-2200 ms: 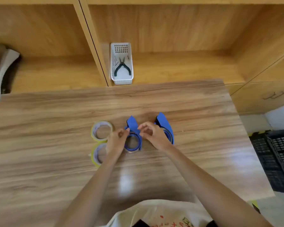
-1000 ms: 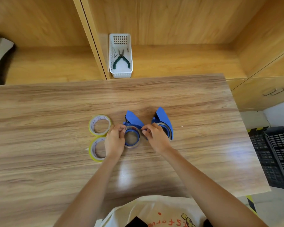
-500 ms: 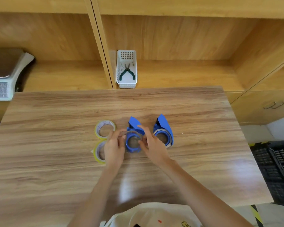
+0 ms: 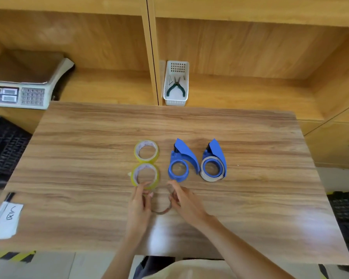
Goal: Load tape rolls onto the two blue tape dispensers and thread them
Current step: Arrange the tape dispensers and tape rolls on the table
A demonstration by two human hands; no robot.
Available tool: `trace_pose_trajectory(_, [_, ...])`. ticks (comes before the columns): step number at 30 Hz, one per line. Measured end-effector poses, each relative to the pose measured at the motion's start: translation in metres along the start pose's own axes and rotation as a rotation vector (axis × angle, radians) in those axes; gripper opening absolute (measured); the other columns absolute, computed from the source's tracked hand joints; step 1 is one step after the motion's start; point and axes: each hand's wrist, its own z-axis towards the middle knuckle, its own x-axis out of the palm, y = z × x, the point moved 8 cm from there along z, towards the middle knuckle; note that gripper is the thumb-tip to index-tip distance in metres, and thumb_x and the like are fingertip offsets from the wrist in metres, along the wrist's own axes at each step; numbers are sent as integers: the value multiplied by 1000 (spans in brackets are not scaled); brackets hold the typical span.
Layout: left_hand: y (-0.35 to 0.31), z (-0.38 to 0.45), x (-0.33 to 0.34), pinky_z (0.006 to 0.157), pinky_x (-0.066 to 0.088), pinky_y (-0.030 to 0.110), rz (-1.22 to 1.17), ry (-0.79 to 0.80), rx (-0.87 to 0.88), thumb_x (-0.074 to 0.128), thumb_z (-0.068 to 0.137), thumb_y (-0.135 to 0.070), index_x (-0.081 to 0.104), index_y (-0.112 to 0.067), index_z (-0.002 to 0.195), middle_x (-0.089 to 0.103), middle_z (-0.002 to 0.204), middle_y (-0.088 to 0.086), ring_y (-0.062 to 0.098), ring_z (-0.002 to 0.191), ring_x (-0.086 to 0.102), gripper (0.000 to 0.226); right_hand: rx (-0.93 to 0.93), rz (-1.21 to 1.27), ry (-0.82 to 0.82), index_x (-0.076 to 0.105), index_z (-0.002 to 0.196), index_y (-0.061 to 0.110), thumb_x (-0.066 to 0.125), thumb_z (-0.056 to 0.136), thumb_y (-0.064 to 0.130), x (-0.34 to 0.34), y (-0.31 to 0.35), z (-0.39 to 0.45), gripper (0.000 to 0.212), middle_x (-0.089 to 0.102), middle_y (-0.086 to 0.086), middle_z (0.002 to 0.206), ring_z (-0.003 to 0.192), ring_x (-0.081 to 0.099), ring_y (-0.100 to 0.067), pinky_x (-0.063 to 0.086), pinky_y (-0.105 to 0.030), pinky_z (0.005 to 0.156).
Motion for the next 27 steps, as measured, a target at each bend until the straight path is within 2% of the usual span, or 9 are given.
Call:
trace_pose_trajectory(2, [18, -10, -1, 63, 43, 22, -24, 23, -84, 61, 91, -2, 53, -24, 103, 61, 83, 1, 8, 68, 57, 26, 19, -10, 15, 46, 132, 24, 54, 93, 20, 9, 2, -2, 39, 65, -2, 97, 91, 60, -25, 39, -32, 67])
trace_pose_trajectory(4, [34, -21, -1, 59, 44, 32, -11, 31, -139, 61, 90, -1, 45, -22, 89, 59, 74, 4, 18, 64, 58, 26, 36, -62, 48, 46, 131, 23, 51, 93, 21, 21, 4, -4, 39, 66, -4, 108, 103, 59, -29, 46, -38, 76])
trace_pose_trajectory(7, [51, -31, -3, 53, 40, 27, 8, 30, -215, 59, 92, -2, 39, -21, 81, 57, 66, 10, 26, 59, 57, 30, 45, -152, 118, 43, 128, 24, 49, 94, 21, 40, 8, -5, 35, 65, -5, 115, 107, 57, -31, 47, -40, 78])
trace_pose_trajectory(11, [58, -34, -4, 53, 38, 20, 28, 28, -274, 59, 92, -4, 40, -17, 79, 57, 69, 12, 27, 64, 57, 26, 39, -226, 184, 41, 133, 24, 49, 95, 19, 53, 11, -2, 39, 60, -3, 128, 116, 55, -29, 48, -41, 84])
trace_pose_trajectory(16, [61, -33, -4, 54, 39, 22, 64, 49, -297, 60, 92, -5, 42, -14, 84, 60, 72, 6, 24, 65, 56, 21, -5, -221, 225, 36, 136, 24, 49, 97, 20, 60, 12, 0, 41, 58, -6, 128, 116, 54, -31, 51, -45, 85])
trace_pose_trajectory(19, [59, -34, -5, 54, 40, 26, 122, 51, -305, 60, 93, -16, 43, -18, 89, 60, 82, -2, 24, 68, 56, 18, -39, -213, 256, 34, 137, 24, 50, 98, 22, 62, 10, 1, 43, 59, -9, 129, 114, 58, -35, 51, -46, 85])
trace_pose_trajectory(20, [58, -35, -6, 53, 40, 32, 158, 57, -319, 59, 94, -23, 42, -22, 90, 59, 87, -5, 24, 70, 56, 18, -50, -217, 252, 33, 138, 24, 51, 98, 25, 59, 9, 2, 43, 61, -9, 128, 112, 59, -36, 51, -46, 84])
trace_pose_trajectory(24, [39, -29, -7, 56, 40, 33, 299, 28, -296, 58, 94, -30, 48, -21, 106, 54, 105, -5, 31, 85, 64, 18, -5, -130, 126, 39, 138, 26, 48, 99, 29, 25, 0, 15, 40, 66, -6, 120, 104, 63, -34, 50, -42, 82])
trace_pose_trajectory(27, [4, -8, 11, 61, 41, 32, 281, 33, -167, 58, 94, -26, 54, -14, 116, 57, 110, 4, 33, 93, 62, 26, 46, 33, -88, 48, 132, 29, 47, 100, 26, -25, -22, 26, 32, 68, 2, 107, 94, 65, -19, 53, -40, 76])
